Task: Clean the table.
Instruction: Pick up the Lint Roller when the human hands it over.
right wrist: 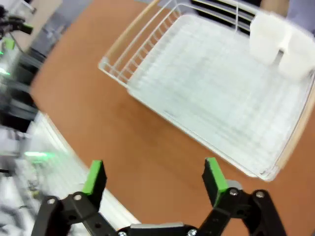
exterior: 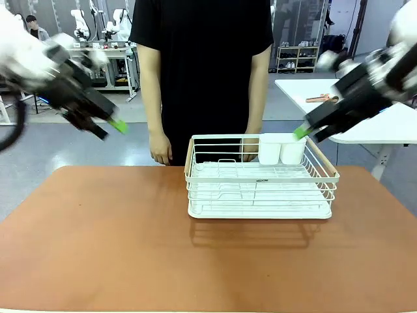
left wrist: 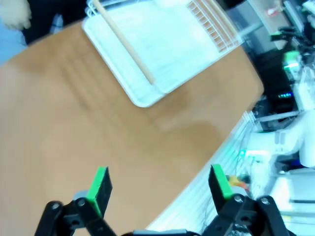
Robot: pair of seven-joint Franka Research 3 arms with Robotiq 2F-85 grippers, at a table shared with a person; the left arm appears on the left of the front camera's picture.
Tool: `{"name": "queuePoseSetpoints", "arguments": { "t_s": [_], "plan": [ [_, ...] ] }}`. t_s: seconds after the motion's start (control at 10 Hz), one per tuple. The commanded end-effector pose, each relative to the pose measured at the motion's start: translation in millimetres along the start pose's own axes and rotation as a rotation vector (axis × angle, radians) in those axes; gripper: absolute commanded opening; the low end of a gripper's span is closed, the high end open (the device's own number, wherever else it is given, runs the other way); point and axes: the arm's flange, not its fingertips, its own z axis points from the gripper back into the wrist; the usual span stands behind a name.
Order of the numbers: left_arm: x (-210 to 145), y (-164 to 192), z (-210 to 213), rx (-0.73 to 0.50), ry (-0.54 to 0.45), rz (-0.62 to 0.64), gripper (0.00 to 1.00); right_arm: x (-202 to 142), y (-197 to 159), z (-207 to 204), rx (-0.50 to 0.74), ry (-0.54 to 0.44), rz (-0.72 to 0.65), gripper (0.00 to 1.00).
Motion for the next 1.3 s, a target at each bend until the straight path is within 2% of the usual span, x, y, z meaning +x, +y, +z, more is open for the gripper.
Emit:
{"name": "queuePoseSetpoints", "arguments": {
  "t_s": [0.0, 0.2, 0.3, 0.4, 0.5, 0.7, 0.9, 1.0, 1.1, 1.2],
  "plan": [
    [-12.1, 56.8, 84.5, -0.217, -0.041, 0.302, 1.0, -2.4, -55.6, 67.9, 0.131, 0.029, -0.209, 1.0],
    [-53.2, 103.1, 150.6, -0.307, -0.241, 0.486, 1.0, -30.4, -97.3, 129.1, 0.262, -0.046, -0.339, 1.0],
    [-80.2, 128.2, 169.2, -0.383, -0.313, 0.558, 1.0, -48.6, -120.9, 146.2, 0.325, -0.104, -0.43, 1.0],
    [-112.3, 156.1, 181.8, -0.427, -0.348, 0.616, 1.0, -71.4, -142.3, 157.1, 0.359, -0.17, -0.462, 1.0],
    [-143.0, 178.2, 196.1, -0.425, -0.435, 0.687, 1.0, -96.0, -163.4, 172.1, 0.379, -0.237, -0.505, 1.0],
    [-188.2, 197.1, 200.9, -0.437, -0.46, 0.743, 1.0, -147.3, -203.7, 186.6, 0.432, -0.318, -0.645, 1.0],
    [-196.2, 206.8, 192.0, -0.468, -0.48, 0.769, 1.0, -168.8, -232.7, 166.7, 0.485, -0.312, -0.73, 1.0],
    [-191.5, 206.0, 191.3, -0.465, -0.487, 0.765, 1.0, -168.1, -234.5, 160.4, 0.486, -0.313, -0.732, 1.0],
    [-208.6, 211.6, 197.3, -0.439, -0.474, 0.804, 1.0, -183.1, -221.5, 177.5, 0.452, -0.32, -0.738, 1.0],
    [-208.6, 211.6, 197.3, -0.439, -0.474, 0.804, 1.0, -183.1, -221.5, 177.5, 0.452, -0.32, -0.738, 1.0]
  ]
}}
